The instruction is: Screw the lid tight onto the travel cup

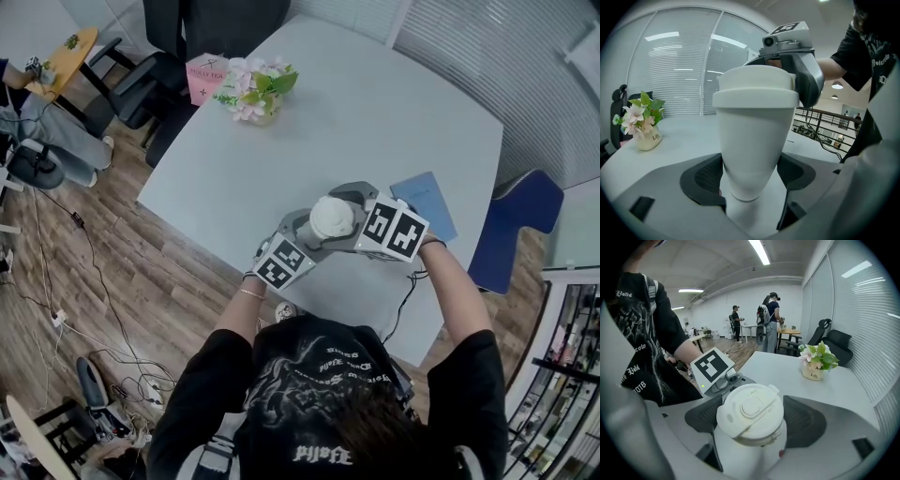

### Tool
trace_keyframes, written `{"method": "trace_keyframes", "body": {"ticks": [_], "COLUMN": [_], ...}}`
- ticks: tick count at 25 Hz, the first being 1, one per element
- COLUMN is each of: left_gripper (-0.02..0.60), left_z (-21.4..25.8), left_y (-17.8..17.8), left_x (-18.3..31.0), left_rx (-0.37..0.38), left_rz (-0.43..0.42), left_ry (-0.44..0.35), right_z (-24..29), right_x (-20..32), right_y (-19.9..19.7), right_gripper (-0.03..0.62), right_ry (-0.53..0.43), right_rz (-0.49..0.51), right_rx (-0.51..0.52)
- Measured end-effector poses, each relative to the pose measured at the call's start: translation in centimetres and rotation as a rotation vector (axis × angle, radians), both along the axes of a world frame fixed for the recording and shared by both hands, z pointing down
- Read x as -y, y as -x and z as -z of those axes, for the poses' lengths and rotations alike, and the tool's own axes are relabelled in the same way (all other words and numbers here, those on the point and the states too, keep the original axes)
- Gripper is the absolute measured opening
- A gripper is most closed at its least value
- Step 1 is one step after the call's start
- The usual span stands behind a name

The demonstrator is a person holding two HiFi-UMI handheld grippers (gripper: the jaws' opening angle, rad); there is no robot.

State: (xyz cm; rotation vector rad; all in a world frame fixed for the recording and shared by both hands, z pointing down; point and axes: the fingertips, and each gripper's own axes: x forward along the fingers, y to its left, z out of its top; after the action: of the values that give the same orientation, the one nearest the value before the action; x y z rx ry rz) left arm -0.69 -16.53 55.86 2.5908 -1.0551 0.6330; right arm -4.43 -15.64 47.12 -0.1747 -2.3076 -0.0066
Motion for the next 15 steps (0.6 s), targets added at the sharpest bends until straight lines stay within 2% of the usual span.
{"method": "trace_keyframes", "body": {"ticks": [4, 10, 15], "left_gripper": [0.383, 0.382, 0.38], "left_z": [0.0, -0.1, 0.0], "left_y": [-0.1, 0.0, 0.1], "left_x": [-0.1, -0.1, -0.2], "left_rx": [0.002, -0.006, -0.008], "left_rz": [0.01, 0.043, 0.07], "left_ry": [-0.004, -0.006, -0.003], "right_z": [0.2, 0.3, 0.3], "right_x": [0.0, 0.8, 1.1], "right_y": [-0.1, -0.3, -0.4], "right_gripper": [0.411, 0.409, 0.407], "right_ry": [-0.023, -0.023, -0.037], "right_rz": [-0.084, -0.344, -0.479], "right_rx": [0.03, 0.11, 0.126]}}
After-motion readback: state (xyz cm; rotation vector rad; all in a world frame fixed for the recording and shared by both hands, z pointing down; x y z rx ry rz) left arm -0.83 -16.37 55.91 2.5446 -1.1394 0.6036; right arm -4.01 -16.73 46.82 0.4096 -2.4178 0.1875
